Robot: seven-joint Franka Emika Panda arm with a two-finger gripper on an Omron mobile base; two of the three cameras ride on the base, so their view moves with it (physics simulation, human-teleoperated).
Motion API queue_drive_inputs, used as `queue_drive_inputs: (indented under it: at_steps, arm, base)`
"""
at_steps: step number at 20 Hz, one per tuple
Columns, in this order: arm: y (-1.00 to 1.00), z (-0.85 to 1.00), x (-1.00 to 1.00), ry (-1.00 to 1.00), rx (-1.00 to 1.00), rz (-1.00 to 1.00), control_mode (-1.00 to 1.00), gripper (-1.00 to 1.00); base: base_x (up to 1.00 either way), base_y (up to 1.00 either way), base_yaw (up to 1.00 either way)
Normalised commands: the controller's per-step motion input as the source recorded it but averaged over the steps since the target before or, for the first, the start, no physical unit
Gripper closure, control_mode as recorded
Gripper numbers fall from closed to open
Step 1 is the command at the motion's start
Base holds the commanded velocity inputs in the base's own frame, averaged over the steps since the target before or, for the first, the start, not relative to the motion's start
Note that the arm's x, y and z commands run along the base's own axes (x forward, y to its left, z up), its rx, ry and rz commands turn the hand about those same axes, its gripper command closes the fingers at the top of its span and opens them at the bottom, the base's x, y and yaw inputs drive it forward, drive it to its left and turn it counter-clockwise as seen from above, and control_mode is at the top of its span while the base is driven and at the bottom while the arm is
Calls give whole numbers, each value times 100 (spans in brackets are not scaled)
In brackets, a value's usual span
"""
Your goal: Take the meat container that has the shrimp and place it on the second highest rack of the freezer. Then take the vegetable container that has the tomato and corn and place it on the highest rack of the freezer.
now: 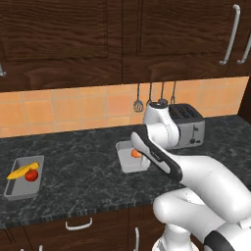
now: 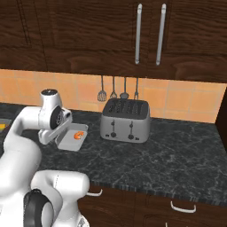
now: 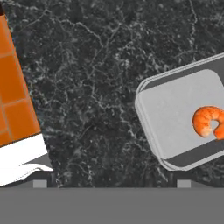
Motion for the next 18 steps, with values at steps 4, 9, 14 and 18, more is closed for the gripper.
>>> queue_drive_inputs:
  at_steps: [4,9,14,18]
  arm:
    - [0,-40,24,0,-1,0,-100,-100]
    - [5,-36,26,0,-1,0,-100,-100]
    - [9,-26,32,0,0,0,-100,-100]
    - [8,-28,35,0,0,0,-100,-100]
  base:
    - [0,0,0]
    - [0,0,0]
    - [0,0,0]
    - [0,0,0]
